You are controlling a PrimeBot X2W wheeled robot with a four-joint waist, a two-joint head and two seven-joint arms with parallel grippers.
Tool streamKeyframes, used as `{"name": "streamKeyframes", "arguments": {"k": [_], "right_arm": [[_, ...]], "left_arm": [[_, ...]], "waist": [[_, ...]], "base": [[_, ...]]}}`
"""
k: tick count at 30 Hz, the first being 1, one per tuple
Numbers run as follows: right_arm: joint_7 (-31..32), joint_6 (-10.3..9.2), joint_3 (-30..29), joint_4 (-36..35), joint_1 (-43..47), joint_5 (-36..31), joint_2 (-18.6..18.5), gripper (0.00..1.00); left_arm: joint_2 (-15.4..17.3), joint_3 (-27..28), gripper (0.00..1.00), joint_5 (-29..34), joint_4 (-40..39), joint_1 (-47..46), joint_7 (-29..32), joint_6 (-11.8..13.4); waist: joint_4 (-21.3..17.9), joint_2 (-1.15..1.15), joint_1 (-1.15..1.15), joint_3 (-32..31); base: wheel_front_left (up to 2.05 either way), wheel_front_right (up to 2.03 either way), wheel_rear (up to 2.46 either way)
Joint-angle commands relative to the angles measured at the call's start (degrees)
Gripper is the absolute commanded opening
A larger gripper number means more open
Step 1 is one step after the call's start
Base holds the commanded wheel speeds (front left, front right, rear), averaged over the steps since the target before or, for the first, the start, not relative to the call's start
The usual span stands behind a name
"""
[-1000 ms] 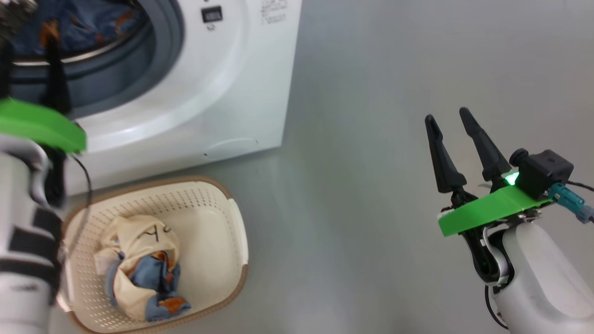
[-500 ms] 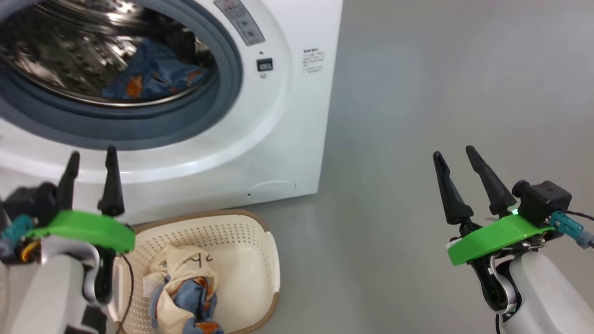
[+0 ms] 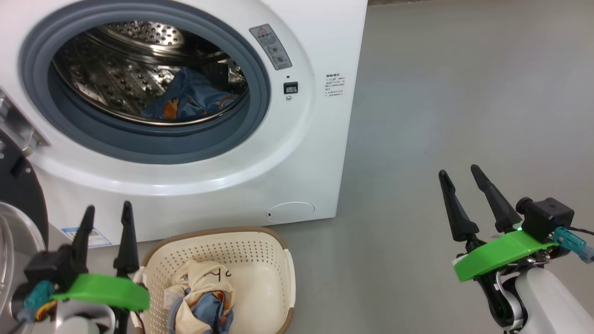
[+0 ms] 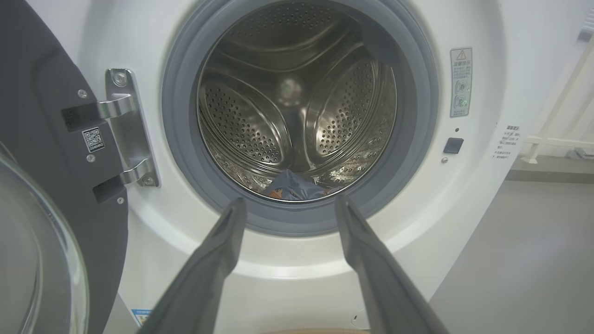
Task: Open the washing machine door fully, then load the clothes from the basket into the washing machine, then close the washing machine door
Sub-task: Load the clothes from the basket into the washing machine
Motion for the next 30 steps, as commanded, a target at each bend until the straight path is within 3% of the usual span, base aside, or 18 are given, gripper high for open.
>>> {"name": "streamKeyframes", "arguments": {"k": [1,12,30], "right_arm": [[-0.5,0.31,0.5,-1.3,0.9,0.5,-0.8,1.0],[-0.5,0.31,0.0,-1.5,1.9,0.3,-1.0,1.0],[-0.5,0.31,0.0,-1.9,1.6,-0.1,-1.3,1.0]], "left_arm": [[1.1,2.4,1.0,0.5,-2.4,0.4,-0.4,0.4],[-0.6,3.8,1.0,1.9,-7.7,6.1,-0.4,1.3],[-1.7,3.7,1.0,2.3,-8.8,7.0,-0.4,1.9]], "waist": [[0.2,0.0,0.0,-0.5],[0.7,0.0,0.0,-1.4],[0.5,0.0,0.0,-1.3]], "base": [[0.0,0.0,0.0],[0.0,0.0,0.0],[0.0,0.0,0.0]]}}
